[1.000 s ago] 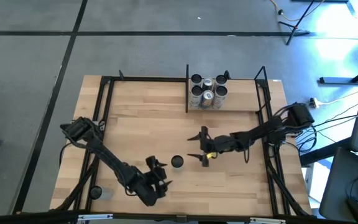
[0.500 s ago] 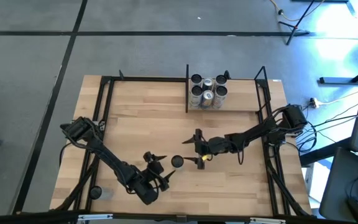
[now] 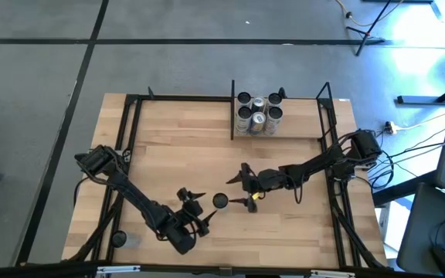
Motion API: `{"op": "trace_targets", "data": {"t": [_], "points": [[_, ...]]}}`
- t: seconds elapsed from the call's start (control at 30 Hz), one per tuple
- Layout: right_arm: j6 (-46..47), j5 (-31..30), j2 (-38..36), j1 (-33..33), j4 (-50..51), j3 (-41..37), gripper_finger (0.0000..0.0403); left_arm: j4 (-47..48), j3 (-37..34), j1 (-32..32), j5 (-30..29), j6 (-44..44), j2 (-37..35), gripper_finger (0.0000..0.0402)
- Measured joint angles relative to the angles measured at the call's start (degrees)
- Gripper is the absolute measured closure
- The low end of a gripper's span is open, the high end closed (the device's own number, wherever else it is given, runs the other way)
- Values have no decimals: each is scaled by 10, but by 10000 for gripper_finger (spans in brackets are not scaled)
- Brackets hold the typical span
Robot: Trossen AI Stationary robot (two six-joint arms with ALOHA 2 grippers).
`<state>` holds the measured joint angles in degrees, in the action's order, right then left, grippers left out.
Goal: Place canned beverage on shelf
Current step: Put the top black soda can on the shelf
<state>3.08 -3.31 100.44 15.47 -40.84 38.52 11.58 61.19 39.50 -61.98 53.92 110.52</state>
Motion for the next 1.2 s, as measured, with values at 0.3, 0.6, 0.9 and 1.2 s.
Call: {"op": "trace_targets", "data": {"t": [0.3,0.6,0.9,1.2], "points": [[8,16,-7,36,26,0,86,6,0,0,0,0,0,52],[2,-12,-55,65,27,0,86,13,0,-3,6,-3,0,52],[-20,-23,12,67,-119,8,86,13,0,-6,11,-5,0,52],[-37,-32,81,66,-99,92,91,12,0,-6,21,-5,0,52]]}}
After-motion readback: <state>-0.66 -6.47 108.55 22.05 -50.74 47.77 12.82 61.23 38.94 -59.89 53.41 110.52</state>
